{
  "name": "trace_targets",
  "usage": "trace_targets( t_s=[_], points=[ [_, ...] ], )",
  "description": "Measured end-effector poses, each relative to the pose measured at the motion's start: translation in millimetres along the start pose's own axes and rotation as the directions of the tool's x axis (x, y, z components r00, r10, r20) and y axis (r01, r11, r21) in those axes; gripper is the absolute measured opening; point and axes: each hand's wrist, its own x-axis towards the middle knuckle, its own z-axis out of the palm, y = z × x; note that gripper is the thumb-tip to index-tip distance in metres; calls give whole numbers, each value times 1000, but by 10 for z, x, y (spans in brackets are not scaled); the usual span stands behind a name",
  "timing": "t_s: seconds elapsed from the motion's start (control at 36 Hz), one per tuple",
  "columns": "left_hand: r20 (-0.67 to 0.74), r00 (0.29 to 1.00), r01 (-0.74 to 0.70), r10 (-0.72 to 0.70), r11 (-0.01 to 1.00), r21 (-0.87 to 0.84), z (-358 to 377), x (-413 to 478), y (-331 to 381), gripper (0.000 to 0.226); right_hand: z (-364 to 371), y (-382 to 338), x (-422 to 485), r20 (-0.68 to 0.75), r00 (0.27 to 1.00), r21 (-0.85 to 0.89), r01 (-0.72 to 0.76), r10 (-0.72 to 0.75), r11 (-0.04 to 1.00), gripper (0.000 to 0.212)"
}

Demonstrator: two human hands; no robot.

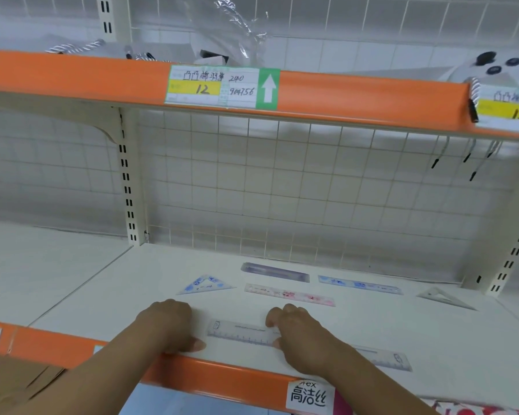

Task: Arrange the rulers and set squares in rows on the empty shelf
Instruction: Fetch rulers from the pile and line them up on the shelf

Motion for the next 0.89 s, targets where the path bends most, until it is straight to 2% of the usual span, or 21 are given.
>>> trace_targets(
  t_s=[0.08,0.39,0.56,0.67,0.78,0.89],
  points=[
    [-2,1000,3,-3,1000,-1,1,4,4,62,-15,8,4,13,999,11,46,-47,999,42],
    [-5,1000,30,-30,999,-15,-19,-17,25,61,-118,71,62,158,985,79,61,-73,995,51],
    [11,1000,22,-22,999,-27,-66,-41,31,59,-112,94,101,128,988,55,76,-83,996,45],
    [48,999,-7,8,1000,-16,-122,-23,73,47,-106,105,136,118,991,48,54,-60,997,50],
    [37,998,-50,53,997,-65,-115,-29,234,48,-103,153,185,119,991,42,55,-59,998,50],
    [17,998,-53,56,985,-162,-34,-80,421,60,-186,259,282,68,997,43,45,-48,998,46]
  ],
)
